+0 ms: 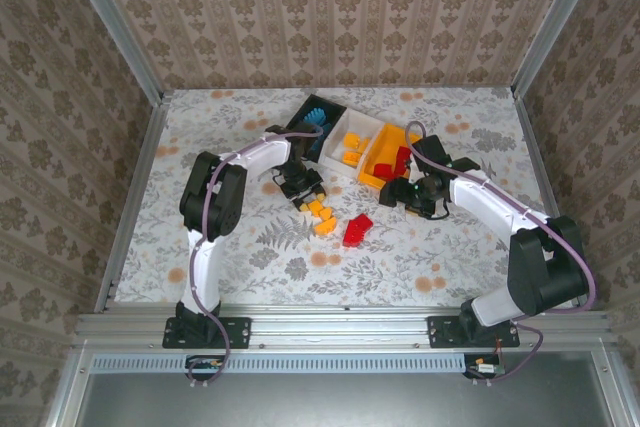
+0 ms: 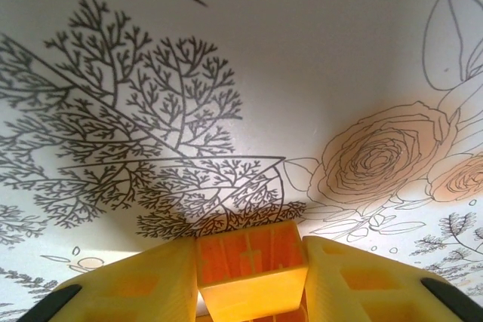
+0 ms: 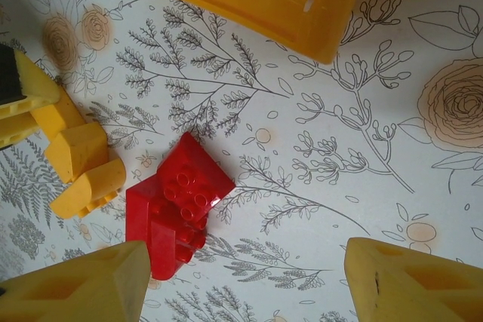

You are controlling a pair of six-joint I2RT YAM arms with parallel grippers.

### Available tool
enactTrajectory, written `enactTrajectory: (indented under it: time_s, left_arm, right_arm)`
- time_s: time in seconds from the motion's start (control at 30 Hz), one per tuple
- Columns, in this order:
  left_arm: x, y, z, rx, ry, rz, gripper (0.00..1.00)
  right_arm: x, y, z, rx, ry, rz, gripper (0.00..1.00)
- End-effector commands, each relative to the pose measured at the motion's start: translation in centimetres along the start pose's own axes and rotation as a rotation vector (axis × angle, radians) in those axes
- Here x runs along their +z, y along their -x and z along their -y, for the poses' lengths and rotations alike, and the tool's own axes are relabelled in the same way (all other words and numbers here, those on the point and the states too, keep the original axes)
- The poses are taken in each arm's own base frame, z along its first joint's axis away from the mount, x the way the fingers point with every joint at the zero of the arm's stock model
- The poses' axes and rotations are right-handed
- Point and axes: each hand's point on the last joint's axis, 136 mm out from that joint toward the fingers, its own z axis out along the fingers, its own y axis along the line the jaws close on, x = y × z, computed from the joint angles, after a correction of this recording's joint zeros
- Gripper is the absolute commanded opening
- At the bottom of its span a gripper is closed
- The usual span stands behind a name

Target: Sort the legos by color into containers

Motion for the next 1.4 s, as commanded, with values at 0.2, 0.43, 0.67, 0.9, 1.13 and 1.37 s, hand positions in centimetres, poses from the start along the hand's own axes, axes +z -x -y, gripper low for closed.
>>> enactTrajectory:
  time_s: [0.2,0.43,0.67,0.9,1.13,1.37]
  left_arm:
    - [-1.6,0.5,0.3,-0.012,-0.078,0.024,0.32]
    - [-6.2,2.4,2.4,0.005,-0.175,0.119,0.33]
    - [-10.8,5.0,7.2,0.041,-0.306,0.223,0.33]
    - [-12.0,8.0,12.3,0.081,-0.387,0.262,0.33]
    - [-11.0,9.6,15.0,0.102,-0.415,0.252,0.35]
    - [-9.9,9.9,16.0,0.102,-0.433,0.236,0.41]
  right_arm:
    - [-0.7,0.9,-0.6,-0.001,0.014,0.029,0.7]
    - [-1.3,1.3,-1.0,-0.018,0.01,0.032,0.7]
    - [-1.9,1.4,-1.1,-0.028,0.004,0.042,0.7]
    - [-3.0,1.2,-0.9,-0.032,-0.01,0.059,0.7]
    - [-4.3,0.6,-0.3,-0.032,-0.032,0.09,0.7]
    - [-4.8,0.0,0.4,-0.025,-0.053,0.098,0.7]
